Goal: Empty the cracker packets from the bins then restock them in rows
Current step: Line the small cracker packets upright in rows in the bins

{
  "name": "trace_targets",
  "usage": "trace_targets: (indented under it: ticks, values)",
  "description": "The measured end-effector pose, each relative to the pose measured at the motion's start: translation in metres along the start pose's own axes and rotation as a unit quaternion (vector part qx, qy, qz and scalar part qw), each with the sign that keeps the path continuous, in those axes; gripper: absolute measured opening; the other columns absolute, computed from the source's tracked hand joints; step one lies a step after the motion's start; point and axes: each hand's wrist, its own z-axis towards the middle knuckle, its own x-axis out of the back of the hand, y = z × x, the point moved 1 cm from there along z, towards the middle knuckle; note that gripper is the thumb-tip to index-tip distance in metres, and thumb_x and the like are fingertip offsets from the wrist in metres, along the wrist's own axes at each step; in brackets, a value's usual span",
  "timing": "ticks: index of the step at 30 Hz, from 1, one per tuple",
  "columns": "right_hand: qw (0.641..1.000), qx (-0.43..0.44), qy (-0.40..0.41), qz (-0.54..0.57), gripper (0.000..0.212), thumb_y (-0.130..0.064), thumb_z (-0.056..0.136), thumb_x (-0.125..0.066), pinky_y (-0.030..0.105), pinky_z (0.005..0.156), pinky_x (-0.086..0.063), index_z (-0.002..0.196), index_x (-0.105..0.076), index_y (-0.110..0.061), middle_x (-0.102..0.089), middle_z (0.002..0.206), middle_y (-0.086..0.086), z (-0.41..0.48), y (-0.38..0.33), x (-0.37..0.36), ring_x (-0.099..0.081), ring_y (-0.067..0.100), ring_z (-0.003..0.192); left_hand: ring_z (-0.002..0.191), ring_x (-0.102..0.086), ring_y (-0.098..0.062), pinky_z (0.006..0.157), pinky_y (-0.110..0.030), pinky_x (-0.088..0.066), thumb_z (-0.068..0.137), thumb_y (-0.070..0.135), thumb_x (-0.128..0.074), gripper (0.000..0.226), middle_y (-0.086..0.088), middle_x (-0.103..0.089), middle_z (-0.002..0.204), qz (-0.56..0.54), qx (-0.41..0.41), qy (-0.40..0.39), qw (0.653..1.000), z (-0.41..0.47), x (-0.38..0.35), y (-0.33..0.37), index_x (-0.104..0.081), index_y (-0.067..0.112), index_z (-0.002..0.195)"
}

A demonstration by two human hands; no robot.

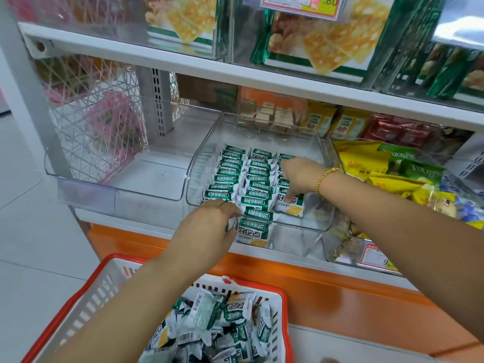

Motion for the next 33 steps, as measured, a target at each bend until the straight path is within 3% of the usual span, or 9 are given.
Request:
trace_targets:
  ticks: [4, 6, 13, 17, 21, 24, 28, 30, 33]
  values:
    - [0.988, 0.026, -0.132, 0.07, 0.017, -0.017, 0.087, -0.065, 0.03, 0.062, -0.054, 0.091, -0.07, -0.001, -0.068, 0.075, 0.009, -0.006, -0.004, -0.012, -0.063, 0.022, 0.063, 0.116, -0.05, -0.011, 0.092, -0.022, -0.041, 0.092, 0.017, -0.055, 0.037, 0.006, -0.057, 0.127, -0.001, 0.0, -0.002, 1.0, 0.001, -0.001, -0.001, -0.055, 0.025, 0.128]
    - [0.983, 0.035, -0.177, 0.029, 0.013, -0.015, 0.088, -0.061, 0.027, 0.057, -0.045, 0.09, -0.07, -0.006, -0.062, 0.075, 0.008, -0.008, -0.004, -0.019, -0.056, 0.021, 0.063, 0.117, -0.049, -0.011, 0.093, -0.021, -0.04, 0.092, 0.018, -0.055, 0.037, 0.006, -0.056, 0.127, 0.001, 0.001, -0.001, 1.0, 0.001, -0.001, -0.001, -0.055, 0.025, 0.129]
    - [0.982, 0.042, -0.169, -0.078, 0.008, -0.011, 0.09, -0.054, 0.022, 0.044, -0.032, 0.083, -0.059, -0.009, -0.053, 0.083, 0.009, -0.009, -0.006, -0.022, -0.044, 0.02, 0.06, 0.122, -0.046, -0.01, 0.096, -0.02, -0.038, 0.094, 0.021, -0.053, 0.042, 0.005, -0.051, 0.134, -0.011, -0.01, 0.013, 1.0, -0.007, 0.0, 0.0, -0.048, 0.024, 0.136]
    - [0.992, 0.047, -0.079, -0.085, 0.026, -0.012, 0.091, -0.051, 0.023, 0.045, -0.029, 0.065, -0.047, -0.012, -0.044, 0.065, 0.004, -0.021, -0.01, -0.014, -0.037, 0.015, 0.053, 0.118, -0.051, -0.013, 0.092, -0.02, -0.038, 0.092, 0.02, -0.057, 0.041, 0.005, -0.049, 0.136, -0.043, -0.017, 0.062, 0.997, -0.024, 0.002, -0.004, -0.051, 0.02, 0.132]
    - [0.993, 0.077, 0.086, 0.024, 0.036, -0.028, 0.095, -0.051, 0.028, 0.049, -0.033, 0.065, -0.047, -0.009, -0.046, 0.066, 0.005, -0.067, -0.025, 0.006, -0.043, 0.017, 0.06, 0.093, -0.054, -0.007, 0.074, -0.015, -0.036, 0.092, 0.025, -0.059, 0.008, 0.009, -0.055, 0.105, -0.072, -0.024, 0.09, 0.993, -0.046, -0.002, -0.011, -0.061, 0.021, 0.098]
    - [0.98, 0.142, 0.071, 0.12, 0.036, -0.033, 0.094, -0.055, 0.03, 0.052, -0.033, 0.069, -0.049, -0.008, -0.041, 0.062, 0.005, -0.117, -0.049, -0.006, -0.041, 0.019, 0.06, 0.078, -0.05, -0.004, 0.064, -0.018, -0.037, 0.09, 0.026, -0.061, 0.013, 0.012, -0.052, 0.087, -0.082, 0.027, 0.012, 0.996, -0.067, -0.019, -0.022, -0.053, 0.027, 0.08]
    - [0.964, 0.226, -0.038, 0.132, 0.035, -0.036, 0.094, -0.055, 0.032, 0.057, -0.04, 0.073, -0.052, -0.008, -0.047, 0.068, 0.006, -0.146, -0.086, -0.074, -0.046, 0.02, 0.063, 0.083, -0.053, -0.011, 0.067, -0.023, -0.037, 0.094, 0.032, -0.054, 0.016, 0.007, -0.052, 0.086, -0.02, 0.09, -0.159, 0.983, -0.102, -0.056, -0.034, -0.052, 0.022, 0.082]
    - [0.957, 0.227, -0.125, 0.134, 0.036, -0.031, 0.094, -0.055, 0.029, 0.05, -0.033, 0.066, -0.048, -0.01, -0.039, 0.06, 0.002, -0.144, -0.1, -0.12, -0.038, 0.017, 0.053, 0.084, -0.054, -0.013, 0.065, -0.022, -0.039, 0.095, 0.033, -0.052, 0.015, 0.005, -0.053, 0.092, 0.014, 0.115, -0.245, 0.963, -0.123, -0.078, -0.043, -0.055, 0.02, 0.089]
    - [0.942, 0.211, -0.219, 0.144, 0.045, -0.021, 0.093, -0.057, 0.027, 0.048, -0.028, 0.054, -0.035, -0.012, -0.031, 0.052, 0.004, -0.135, -0.113, -0.193, -0.03, 0.017, 0.045, 0.107, -0.053, -0.018, 0.086, -0.03, -0.046, 0.093, 0.032, -0.052, 0.026, -0.002, -0.054, 0.121, 0.044, 0.164, -0.382, 0.908, -0.162, -0.108, -0.065, -0.055, 0.018, 0.116]
